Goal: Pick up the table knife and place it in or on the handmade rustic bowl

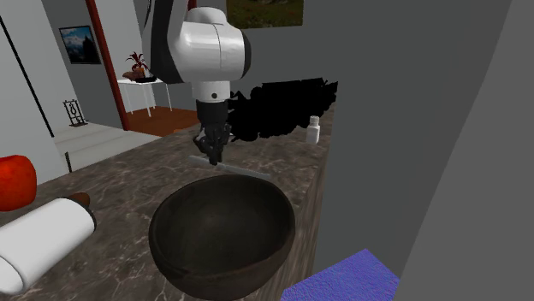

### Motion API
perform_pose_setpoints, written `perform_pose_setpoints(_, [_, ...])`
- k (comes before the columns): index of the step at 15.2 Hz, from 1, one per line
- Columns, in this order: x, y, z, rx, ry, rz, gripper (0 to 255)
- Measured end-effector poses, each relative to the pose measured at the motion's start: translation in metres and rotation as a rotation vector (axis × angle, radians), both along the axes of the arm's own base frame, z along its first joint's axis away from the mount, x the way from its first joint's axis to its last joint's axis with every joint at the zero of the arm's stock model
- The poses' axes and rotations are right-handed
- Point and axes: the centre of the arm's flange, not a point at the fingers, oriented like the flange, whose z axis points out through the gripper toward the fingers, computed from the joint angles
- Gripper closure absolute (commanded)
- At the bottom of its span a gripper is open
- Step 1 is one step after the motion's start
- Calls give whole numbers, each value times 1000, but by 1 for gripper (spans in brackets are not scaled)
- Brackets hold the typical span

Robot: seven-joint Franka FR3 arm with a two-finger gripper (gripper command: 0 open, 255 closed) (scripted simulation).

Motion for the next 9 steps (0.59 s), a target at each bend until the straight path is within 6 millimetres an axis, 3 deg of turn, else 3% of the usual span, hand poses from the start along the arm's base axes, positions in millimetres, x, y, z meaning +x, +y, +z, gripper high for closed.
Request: perform_pose_setpoints(9, [-1,-3,3,-1,7,-9,255])
